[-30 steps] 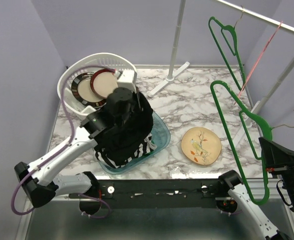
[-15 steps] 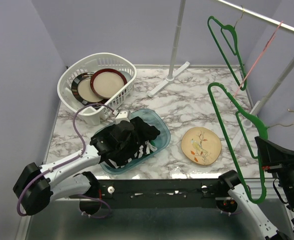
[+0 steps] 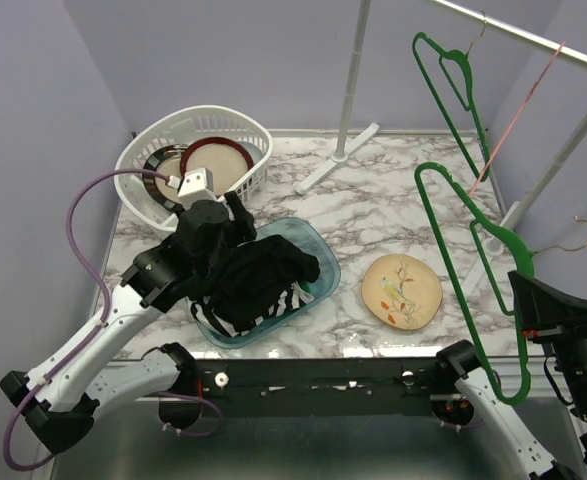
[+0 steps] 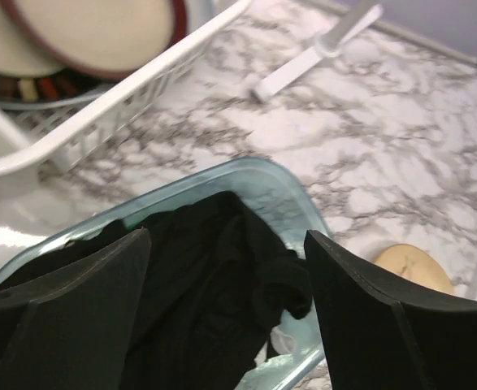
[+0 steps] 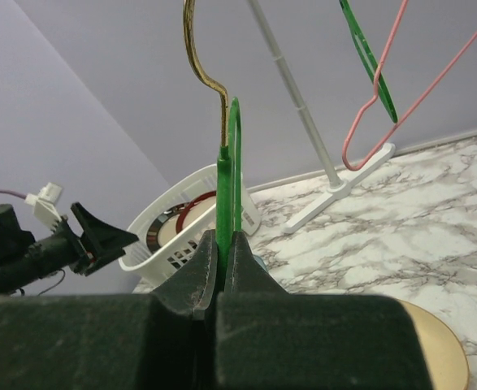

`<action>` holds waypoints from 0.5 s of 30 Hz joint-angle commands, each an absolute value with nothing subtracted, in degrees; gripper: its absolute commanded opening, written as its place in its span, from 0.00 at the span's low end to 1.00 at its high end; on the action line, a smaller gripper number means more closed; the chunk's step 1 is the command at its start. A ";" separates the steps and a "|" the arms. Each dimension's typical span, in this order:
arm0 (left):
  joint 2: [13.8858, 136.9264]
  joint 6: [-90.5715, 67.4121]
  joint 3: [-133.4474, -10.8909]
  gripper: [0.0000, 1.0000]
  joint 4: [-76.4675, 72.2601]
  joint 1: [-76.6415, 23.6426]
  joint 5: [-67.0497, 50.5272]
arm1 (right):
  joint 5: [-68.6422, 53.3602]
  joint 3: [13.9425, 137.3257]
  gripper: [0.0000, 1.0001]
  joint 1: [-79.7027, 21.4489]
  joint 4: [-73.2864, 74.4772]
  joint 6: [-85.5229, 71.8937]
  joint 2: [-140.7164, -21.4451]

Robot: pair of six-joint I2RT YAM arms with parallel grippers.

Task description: Remove the tank top from the hanger

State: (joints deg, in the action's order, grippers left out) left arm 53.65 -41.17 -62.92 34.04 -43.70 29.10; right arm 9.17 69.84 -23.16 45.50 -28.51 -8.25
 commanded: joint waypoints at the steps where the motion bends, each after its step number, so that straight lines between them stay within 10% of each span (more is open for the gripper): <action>1: 53.35 -45.70 -53.91 0.73 45.19 -39.21 32.44 | 7.56 68.03 0.01 -22.94 41.66 -28.83 -8.70; 15: 62.04 -56.52 -33.48 0.50 28.99 -45.09 22.84 | 4.93 67.76 0.01 -23.03 40.08 -29.53 -11.95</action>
